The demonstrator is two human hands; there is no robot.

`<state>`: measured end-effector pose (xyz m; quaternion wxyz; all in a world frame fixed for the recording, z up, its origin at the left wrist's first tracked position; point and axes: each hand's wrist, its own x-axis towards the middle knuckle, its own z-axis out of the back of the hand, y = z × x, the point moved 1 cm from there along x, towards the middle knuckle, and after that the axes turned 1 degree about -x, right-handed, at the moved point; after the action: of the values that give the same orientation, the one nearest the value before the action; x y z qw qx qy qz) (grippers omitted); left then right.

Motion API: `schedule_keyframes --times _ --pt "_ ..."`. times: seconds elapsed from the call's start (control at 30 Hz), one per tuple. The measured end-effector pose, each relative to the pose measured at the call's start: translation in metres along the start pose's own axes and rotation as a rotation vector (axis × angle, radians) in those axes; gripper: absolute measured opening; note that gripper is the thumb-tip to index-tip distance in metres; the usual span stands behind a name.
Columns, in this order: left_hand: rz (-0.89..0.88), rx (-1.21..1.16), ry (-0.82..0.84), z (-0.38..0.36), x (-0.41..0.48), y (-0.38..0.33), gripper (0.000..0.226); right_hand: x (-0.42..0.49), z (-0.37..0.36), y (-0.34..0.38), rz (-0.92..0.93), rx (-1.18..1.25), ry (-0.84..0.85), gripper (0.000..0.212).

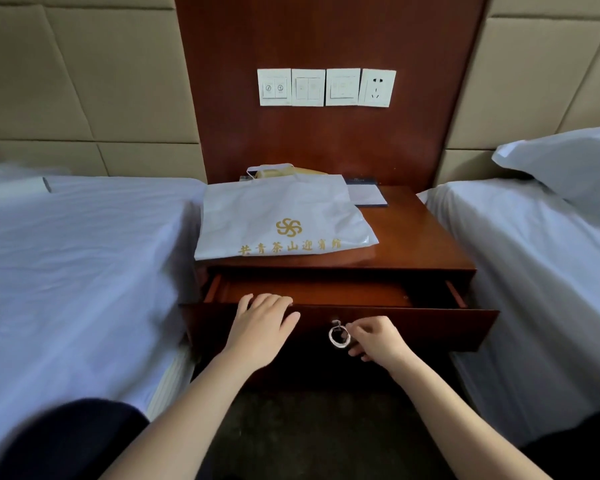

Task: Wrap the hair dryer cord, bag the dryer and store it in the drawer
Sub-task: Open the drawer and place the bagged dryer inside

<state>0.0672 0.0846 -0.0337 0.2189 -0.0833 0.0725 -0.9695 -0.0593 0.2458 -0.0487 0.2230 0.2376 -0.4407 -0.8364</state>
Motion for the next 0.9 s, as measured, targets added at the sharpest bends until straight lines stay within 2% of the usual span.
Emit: schedule_keyframes --times 0.07,0.17,0.23,0.3,0.37,0.57,0.73,0.8,0.9 --pt "-0.013 -0.036 0.011 0.004 -0.013 -0.009 0.046 -0.024 0.013 0.007 0.115 -0.226 -0.095 0.032" --pt "-0.017 -0.085 0.032 0.009 -0.033 -0.018 0.042 -0.056 0.031 0.023 0.312 -0.483 -0.36 0.039" --pt "0.003 -0.153 0.053 0.014 -0.047 -0.022 0.044 -0.065 0.038 0.025 0.447 -0.607 -0.39 0.034" --pt "0.038 -0.25 0.083 0.018 -0.059 -0.025 0.05 -0.067 0.04 0.019 0.441 -0.668 -0.268 0.037" --pt "0.052 -0.316 0.121 0.021 -0.068 -0.026 0.053 -0.068 0.041 0.011 0.313 -0.682 -0.133 0.043" --pt "0.046 -0.364 0.23 0.031 -0.083 -0.025 0.05 -0.073 0.044 0.009 0.246 -0.647 0.029 0.046" --pt "0.038 -0.489 0.459 0.03 -0.076 -0.027 0.046 -0.067 0.04 0.009 0.139 -0.595 0.36 0.045" --pt "0.026 -0.494 0.512 0.031 -0.067 -0.026 0.042 -0.055 0.041 0.015 0.16 -0.576 0.372 0.042" --pt "0.029 -0.506 0.502 0.043 -0.041 -0.02 0.039 -0.028 0.045 0.039 0.237 -0.531 0.314 0.036"
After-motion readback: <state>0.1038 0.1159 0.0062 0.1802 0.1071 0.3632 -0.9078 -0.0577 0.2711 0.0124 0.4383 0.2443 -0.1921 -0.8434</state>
